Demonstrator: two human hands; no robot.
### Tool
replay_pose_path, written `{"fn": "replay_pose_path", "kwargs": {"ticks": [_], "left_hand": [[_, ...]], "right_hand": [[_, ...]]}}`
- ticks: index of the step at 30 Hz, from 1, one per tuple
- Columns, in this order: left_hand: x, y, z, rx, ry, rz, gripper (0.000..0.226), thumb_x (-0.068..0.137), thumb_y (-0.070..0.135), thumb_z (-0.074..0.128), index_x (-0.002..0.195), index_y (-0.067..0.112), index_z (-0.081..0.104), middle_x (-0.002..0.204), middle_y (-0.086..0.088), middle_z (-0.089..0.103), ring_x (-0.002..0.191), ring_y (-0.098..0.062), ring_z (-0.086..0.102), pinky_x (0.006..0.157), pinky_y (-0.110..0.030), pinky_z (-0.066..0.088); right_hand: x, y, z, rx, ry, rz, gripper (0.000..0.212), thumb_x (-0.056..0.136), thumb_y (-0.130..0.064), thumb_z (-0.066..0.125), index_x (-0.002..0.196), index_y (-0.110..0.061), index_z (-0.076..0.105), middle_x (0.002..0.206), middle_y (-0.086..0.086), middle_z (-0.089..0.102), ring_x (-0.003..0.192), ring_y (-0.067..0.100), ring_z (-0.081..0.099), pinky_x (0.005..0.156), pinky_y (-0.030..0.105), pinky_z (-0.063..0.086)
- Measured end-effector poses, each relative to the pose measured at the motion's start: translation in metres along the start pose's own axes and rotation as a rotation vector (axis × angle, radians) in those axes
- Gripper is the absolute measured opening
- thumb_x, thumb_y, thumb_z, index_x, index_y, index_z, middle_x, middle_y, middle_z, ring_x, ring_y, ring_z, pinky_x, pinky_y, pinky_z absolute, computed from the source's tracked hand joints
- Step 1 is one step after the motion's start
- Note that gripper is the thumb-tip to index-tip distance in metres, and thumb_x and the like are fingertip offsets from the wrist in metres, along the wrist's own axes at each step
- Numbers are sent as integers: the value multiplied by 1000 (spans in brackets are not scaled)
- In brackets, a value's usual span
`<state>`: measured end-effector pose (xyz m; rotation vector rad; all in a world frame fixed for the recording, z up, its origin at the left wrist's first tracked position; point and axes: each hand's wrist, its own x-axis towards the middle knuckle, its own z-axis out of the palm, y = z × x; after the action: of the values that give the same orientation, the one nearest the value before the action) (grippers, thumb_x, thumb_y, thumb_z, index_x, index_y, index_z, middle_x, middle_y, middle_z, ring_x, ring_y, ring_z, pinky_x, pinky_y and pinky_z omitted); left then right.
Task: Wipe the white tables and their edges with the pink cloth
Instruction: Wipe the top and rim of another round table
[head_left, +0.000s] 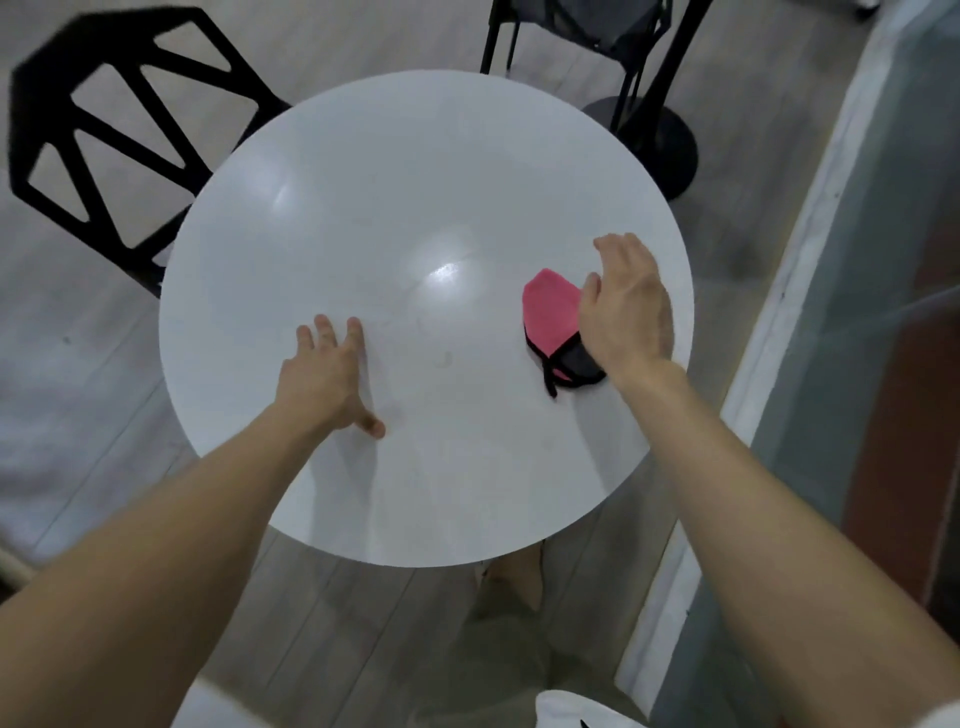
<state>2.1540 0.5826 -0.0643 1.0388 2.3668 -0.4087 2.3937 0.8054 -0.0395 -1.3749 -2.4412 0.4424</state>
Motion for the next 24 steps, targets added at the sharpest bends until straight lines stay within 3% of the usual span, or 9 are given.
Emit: {"fn": "replay_pose_path", "kwargs": {"ticks": [3,7,13,15,18,19,21,22,24], "left_hand": [[0,1,0,3,-2,2,173,40,70,102,169,24,-5,177,-18,0,163,-45,9,116,-63,45],[-3,4,-5,26,9,-7,173,39,74,101,169,25,-2,176,-18,4,161,-44,14,111,-60,51],[-20,-5,-16,22,49,33,158,47,88,88,170,34,6,180,-7,8,165,-31,17,113,-52,49],[-22,-14,-27,-97,90,8,136,54,84,88,166,36,29,173,2,32,156,-23,37,111,-47,48],[-10,-43,-42,-279,169,-125,94,59,65,98,139,32,61,144,7,62,127,-20,60,96,-40,51],[-5,-54,-45,-288,169,-167,95,57,62,100,138,31,62,143,5,59,128,-21,58,96,-41,52],[8,-72,-44,-300,113,-239,122,53,61,102,156,30,44,159,-2,42,145,-26,44,108,-49,49],[17,-79,-43,-300,85,-269,138,51,62,103,165,32,30,169,-4,29,155,-28,32,115,-52,45],[34,-88,-41,-295,43,-284,161,45,65,104,170,38,6,179,-4,2,165,-30,9,124,-59,36]], "right_hand": [[-24,11,55,-102,-89,-233,51,113,-20,51,162,-6,43,171,18,36,162,37,28,129,60,28],[-36,20,90,-182,-182,-202,58,119,-40,28,173,-21,18,181,0,10,168,17,3,135,50,6],[-8,-41,121,-159,-82,-118,60,117,-37,20,172,-17,19,181,10,12,168,27,8,134,55,6],[-7,-106,150,-127,-163,-407,60,115,-34,20,171,-14,23,180,14,14,167,32,8,133,57,7],[-27,-154,167,-61,-374,-915,59,116,-40,26,170,-15,29,179,9,19,167,28,11,133,55,11],[-25,-147,163,-67,-430,-1066,59,117,-42,26,171,-19,26,180,6,17,168,25,8,134,53,9],[10,-120,153,-83,-498,-1281,58,118,-46,27,172,-27,23,181,-2,13,168,19,5,136,47,4],[42,-108,151,-98,-486,-1279,57,117,-48,28,172,-29,24,180,-4,15,168,18,8,136,46,6],[121,-94,157,-107,-341,-1005,58,116,-49,27,170,-29,29,179,-3,22,166,20,18,135,47,11]]}}
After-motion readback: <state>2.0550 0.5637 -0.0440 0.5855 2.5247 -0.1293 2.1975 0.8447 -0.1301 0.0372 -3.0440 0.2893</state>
